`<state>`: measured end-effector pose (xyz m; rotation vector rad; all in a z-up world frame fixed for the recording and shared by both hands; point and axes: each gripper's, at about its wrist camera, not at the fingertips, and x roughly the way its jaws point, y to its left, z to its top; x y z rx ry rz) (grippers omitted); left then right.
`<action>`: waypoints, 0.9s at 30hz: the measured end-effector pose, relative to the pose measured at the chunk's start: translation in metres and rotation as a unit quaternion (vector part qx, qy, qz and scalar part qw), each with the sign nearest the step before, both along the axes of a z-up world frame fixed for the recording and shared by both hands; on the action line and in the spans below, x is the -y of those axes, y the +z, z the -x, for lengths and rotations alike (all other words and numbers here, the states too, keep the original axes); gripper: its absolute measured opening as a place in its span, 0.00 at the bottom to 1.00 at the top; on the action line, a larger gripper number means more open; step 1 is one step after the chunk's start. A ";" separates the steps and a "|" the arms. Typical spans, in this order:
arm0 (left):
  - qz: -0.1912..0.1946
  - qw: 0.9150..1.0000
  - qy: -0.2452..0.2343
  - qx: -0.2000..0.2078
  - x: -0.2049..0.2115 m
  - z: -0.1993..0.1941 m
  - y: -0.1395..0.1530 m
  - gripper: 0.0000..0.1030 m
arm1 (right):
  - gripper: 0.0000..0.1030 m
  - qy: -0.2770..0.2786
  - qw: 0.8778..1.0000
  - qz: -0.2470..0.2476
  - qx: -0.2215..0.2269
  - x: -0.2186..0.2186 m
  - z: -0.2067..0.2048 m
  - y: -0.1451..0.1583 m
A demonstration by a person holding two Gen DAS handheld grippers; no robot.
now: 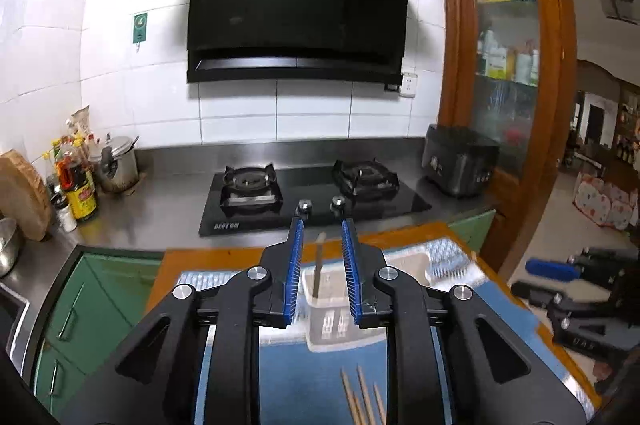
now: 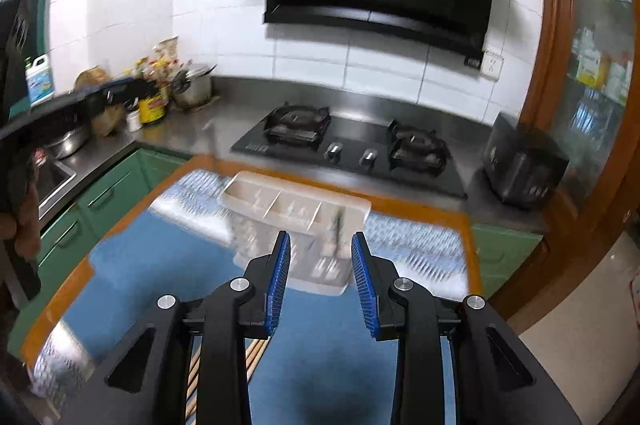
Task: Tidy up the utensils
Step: 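Open both tools to drop the chopsticks into the white holder, then move both open tools back to the chopstick pile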
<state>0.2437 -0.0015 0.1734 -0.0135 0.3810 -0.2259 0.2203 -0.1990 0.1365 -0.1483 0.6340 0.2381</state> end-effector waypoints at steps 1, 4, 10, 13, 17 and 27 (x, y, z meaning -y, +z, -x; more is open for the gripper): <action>0.000 1.000 0.001 -0.005 -0.004 0.010 -0.005 0.19 | 0.30 0.004 1.000 -0.003 -0.009 -0.003 0.012 -0.011; -0.005 1.000 0.007 -0.016 -0.014 0.039 -0.023 0.19 | 0.30 0.011 0.999 -0.004 -0.030 -0.013 0.047 -0.043; -0.014 0.999 0.023 -0.040 -0.032 0.091 -0.067 0.19 | 0.29 0.004 0.998 -0.024 -0.062 -0.031 0.104 -0.103; -0.023 0.998 0.028 -0.048 -0.036 0.113 -0.090 0.19 | 0.26 -0.002 0.996 -0.030 -0.080 -0.041 0.123 -0.131; 0.003 0.997 0.028 -0.074 -0.042 0.131 -0.118 0.19 | 0.23 -0.012 0.992 -0.057 -0.115 -0.051 0.136 -0.166; 0.021 0.992 0.031 -0.123 -0.042 0.152 -0.176 0.19 | 0.18 -0.048 0.984 -0.069 -0.160 -0.057 0.134 -0.212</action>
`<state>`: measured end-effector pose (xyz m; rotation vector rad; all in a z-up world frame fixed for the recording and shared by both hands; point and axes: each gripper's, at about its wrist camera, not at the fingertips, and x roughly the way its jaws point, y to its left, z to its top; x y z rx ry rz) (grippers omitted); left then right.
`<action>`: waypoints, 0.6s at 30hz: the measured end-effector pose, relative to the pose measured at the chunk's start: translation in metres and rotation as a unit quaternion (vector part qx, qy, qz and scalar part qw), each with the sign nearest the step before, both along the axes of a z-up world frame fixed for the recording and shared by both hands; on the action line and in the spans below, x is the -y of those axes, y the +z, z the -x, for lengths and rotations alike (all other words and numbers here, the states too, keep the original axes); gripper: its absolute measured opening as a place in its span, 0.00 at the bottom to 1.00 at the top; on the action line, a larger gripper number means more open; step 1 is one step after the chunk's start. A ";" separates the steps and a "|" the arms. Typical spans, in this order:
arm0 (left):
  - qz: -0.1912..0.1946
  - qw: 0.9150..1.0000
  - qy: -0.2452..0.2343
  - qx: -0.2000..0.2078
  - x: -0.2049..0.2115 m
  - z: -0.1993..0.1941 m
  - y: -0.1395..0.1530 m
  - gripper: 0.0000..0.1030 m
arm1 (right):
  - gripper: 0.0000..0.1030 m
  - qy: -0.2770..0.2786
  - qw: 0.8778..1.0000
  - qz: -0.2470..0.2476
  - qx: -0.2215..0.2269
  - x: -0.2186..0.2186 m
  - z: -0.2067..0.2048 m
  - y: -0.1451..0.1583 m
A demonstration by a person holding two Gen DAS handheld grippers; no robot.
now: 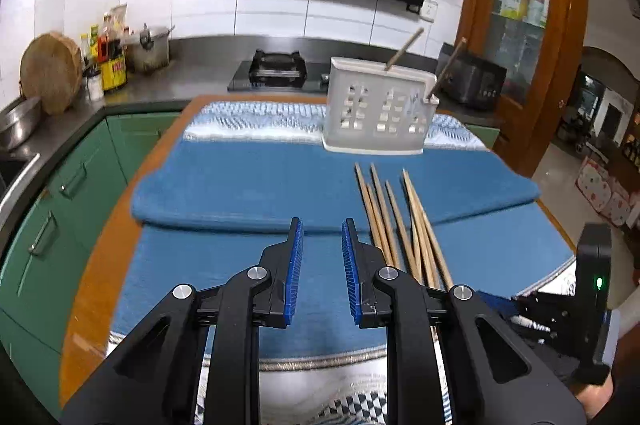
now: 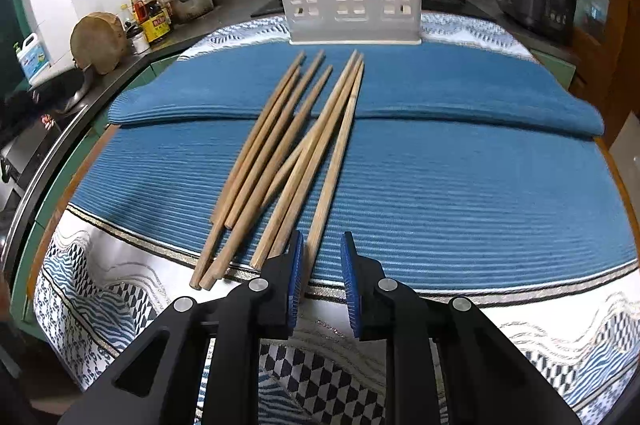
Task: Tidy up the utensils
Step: 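Move both open tools back to the chopstick pile, then close the right tool on a chopstick while the left tool grasps another chopstick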
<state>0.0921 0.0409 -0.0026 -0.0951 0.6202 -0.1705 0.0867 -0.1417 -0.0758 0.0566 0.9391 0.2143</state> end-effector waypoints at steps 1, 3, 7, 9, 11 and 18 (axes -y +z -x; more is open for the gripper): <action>0.001 1.000 -0.002 -0.005 0.000 0.000 -0.005 0.19 | 0.18 -0.001 1.000 0.000 -0.002 0.001 0.000 -0.001; 0.005 1.000 -0.005 -0.017 0.002 0.002 -0.015 0.19 | 0.17 -0.002 1.000 -0.001 -0.005 0.000 -0.001 -0.003; 0.010 0.999 -0.018 -0.036 0.010 0.006 -0.031 0.19 | 0.15 -0.004 1.000 -0.006 -0.010 -0.003 -0.003 -0.005; 0.012 0.999 -0.025 -0.047 0.016 0.007 -0.040 0.19 | 0.14 -0.001 1.000 -0.004 -0.012 -0.005 -0.004 -0.006; 0.017 0.997 -0.032 -0.062 0.021 0.006 -0.050 0.19 | 0.13 -0.001 1.000 -0.001 -0.013 -0.007 -0.005 -0.007; 0.013 0.994 -0.055 -0.094 0.046 -0.005 -0.071 0.19 | 0.09 -0.010 1.000 0.012 -0.006 0.003 -0.003 -0.006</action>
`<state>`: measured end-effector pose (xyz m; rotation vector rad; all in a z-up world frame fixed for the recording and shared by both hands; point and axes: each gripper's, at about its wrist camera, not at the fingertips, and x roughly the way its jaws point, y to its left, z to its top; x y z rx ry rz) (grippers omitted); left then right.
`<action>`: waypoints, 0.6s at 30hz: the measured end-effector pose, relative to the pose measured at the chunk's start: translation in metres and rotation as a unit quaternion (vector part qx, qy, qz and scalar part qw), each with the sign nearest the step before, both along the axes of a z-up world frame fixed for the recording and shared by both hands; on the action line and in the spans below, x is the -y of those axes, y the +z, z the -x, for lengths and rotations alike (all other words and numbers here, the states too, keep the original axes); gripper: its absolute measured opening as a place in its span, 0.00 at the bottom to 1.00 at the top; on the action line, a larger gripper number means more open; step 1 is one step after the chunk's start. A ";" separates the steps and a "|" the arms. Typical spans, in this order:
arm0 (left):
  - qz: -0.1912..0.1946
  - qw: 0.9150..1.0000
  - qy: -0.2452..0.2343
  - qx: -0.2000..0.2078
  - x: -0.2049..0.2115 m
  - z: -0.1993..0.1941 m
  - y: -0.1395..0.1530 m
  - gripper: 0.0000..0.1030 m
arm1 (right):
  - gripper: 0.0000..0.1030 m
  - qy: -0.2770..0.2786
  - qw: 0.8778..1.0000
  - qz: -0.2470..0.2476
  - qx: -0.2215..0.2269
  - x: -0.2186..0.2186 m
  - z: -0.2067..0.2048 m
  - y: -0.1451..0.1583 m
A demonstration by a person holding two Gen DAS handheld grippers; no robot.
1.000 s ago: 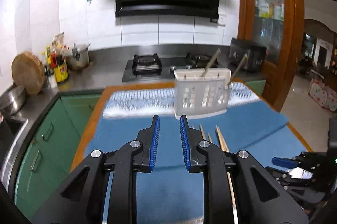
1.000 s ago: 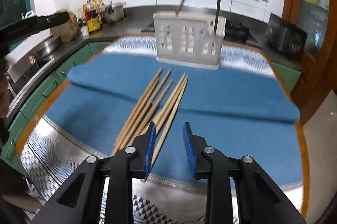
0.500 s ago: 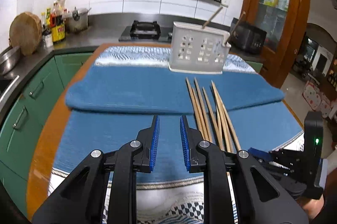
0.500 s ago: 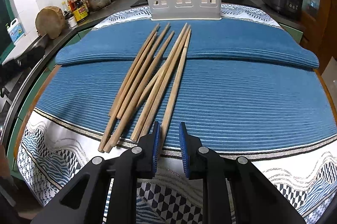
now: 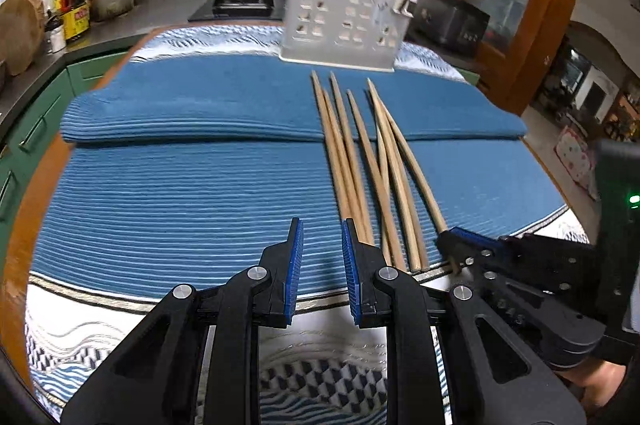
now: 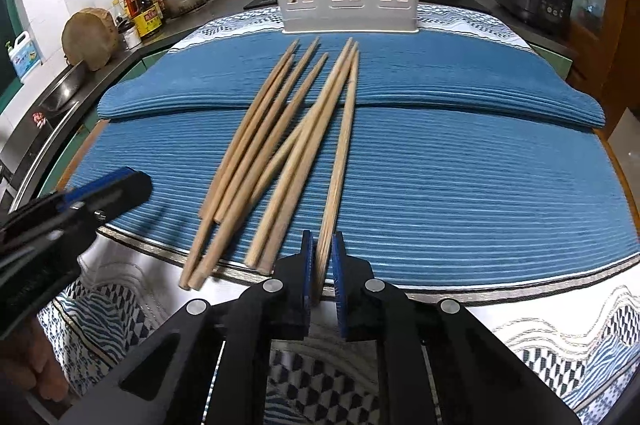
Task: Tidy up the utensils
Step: 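Close the right tool on a chopstick while the left tool grasps another chopstick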
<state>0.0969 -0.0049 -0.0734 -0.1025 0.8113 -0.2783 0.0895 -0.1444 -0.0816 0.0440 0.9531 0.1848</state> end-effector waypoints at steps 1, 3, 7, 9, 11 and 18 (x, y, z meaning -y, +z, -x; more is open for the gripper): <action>0.000 1.000 -0.001 -0.004 0.003 -0.003 -0.002 0.19 | 0.08 -0.001 1.000 0.002 0.001 0.003 0.001 0.000; -0.002 1.000 -0.002 -0.015 0.010 -0.009 -0.008 0.19 | 0.08 -0.004 1.000 0.007 0.002 0.010 0.002 0.001; -0.008 1.000 0.003 -0.028 0.017 -0.023 -0.015 0.19 | 0.07 -0.010 1.000 0.005 0.003 0.026 0.004 0.002; -0.014 0.999 0.002 -0.033 0.021 -0.029 -0.019 0.19 | 0.07 -0.012 1.000 0.002 0.004 0.032 0.004 0.002; -0.015 0.999 0.003 -0.035 0.023 -0.034 -0.020 0.19 | 0.07 -0.012 1.000 0.000 0.005 0.037 0.005 0.002; -0.023 0.999 0.001 -0.037 0.032 -0.041 -0.018 0.17 | 0.07 -0.005 1.000 0.001 0.009 0.039 0.008 0.001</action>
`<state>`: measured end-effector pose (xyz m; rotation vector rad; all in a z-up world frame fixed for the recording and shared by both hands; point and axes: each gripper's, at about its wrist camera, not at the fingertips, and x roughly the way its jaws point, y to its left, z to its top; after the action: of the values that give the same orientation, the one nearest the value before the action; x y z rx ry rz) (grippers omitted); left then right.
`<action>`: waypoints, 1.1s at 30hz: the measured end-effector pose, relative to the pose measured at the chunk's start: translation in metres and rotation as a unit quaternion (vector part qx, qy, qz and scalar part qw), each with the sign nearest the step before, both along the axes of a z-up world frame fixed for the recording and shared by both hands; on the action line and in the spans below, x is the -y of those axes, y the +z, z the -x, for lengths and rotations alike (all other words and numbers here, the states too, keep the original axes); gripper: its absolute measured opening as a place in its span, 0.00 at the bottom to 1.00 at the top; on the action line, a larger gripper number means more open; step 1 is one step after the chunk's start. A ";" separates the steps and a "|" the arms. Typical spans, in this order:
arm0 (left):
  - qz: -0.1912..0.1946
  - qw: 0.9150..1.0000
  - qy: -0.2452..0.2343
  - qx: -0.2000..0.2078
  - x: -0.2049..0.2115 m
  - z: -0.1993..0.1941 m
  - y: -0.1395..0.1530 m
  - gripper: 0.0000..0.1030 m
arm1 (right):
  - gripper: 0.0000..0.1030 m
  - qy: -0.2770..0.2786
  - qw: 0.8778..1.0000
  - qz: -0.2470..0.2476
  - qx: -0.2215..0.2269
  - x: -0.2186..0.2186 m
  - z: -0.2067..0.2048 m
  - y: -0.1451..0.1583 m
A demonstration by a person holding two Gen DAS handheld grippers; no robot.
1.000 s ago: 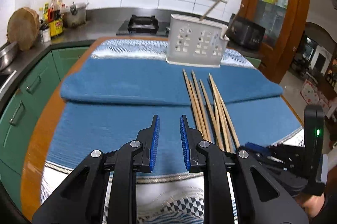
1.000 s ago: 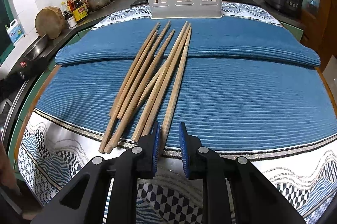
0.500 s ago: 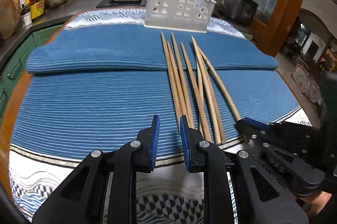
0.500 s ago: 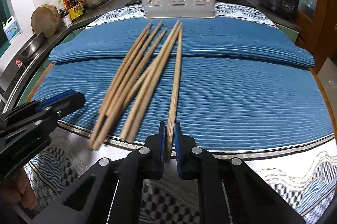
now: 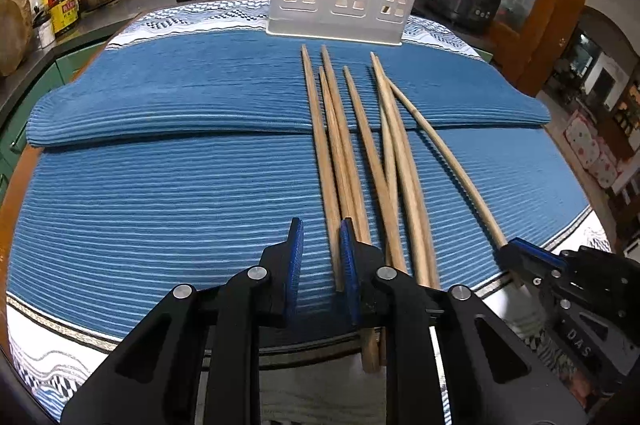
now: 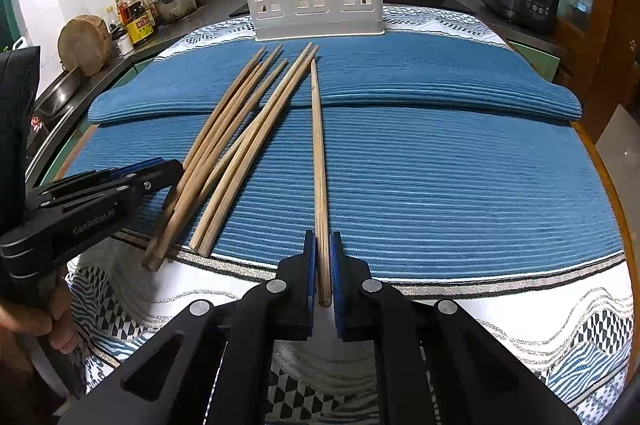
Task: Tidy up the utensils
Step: 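Close the right tool on a chopstick while the left tool grasps another chopstick, then lift the chopsticks and carry both tools over the white holder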
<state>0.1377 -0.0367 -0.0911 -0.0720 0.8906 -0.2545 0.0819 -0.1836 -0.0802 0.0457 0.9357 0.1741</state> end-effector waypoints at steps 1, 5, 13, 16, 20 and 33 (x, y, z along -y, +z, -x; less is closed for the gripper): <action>-0.005 1.000 0.000 0.001 0.002 0.000 0.000 0.17 | 0.07 0.001 1.000 -0.001 -0.001 0.000 0.000 -0.001; -0.013 1.000 0.006 -0.004 0.005 -0.002 -0.002 0.19 | 0.07 0.003 1.000 -0.005 -0.003 0.000 0.000 -0.002; -0.040 0.999 0.031 0.004 0.000 -0.003 -0.003 0.15 | 0.07 0.005 1.000 -0.010 -0.001 0.002 0.001 -0.003; -0.040 0.999 0.018 0.008 0.006 -0.002 -0.004 0.15 | 0.07 0.007 1.000 -0.008 0.001 0.002 0.001 -0.003; -0.039 0.999 -0.001 0.007 0.009 -0.005 -0.004 0.14 | 0.07 0.008 1.000 -0.007 0.004 0.000 0.000 -0.003; -0.003 1.000 0.001 0.024 -0.011 0.008 0.013 0.05 | 0.07 0.014 0.998 0.003 0.063 0.006 0.017 0.037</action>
<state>0.1296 -0.0262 -0.0782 -0.0612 0.8437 -0.2506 0.0645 -0.1894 -0.0433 0.0156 0.8112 0.1980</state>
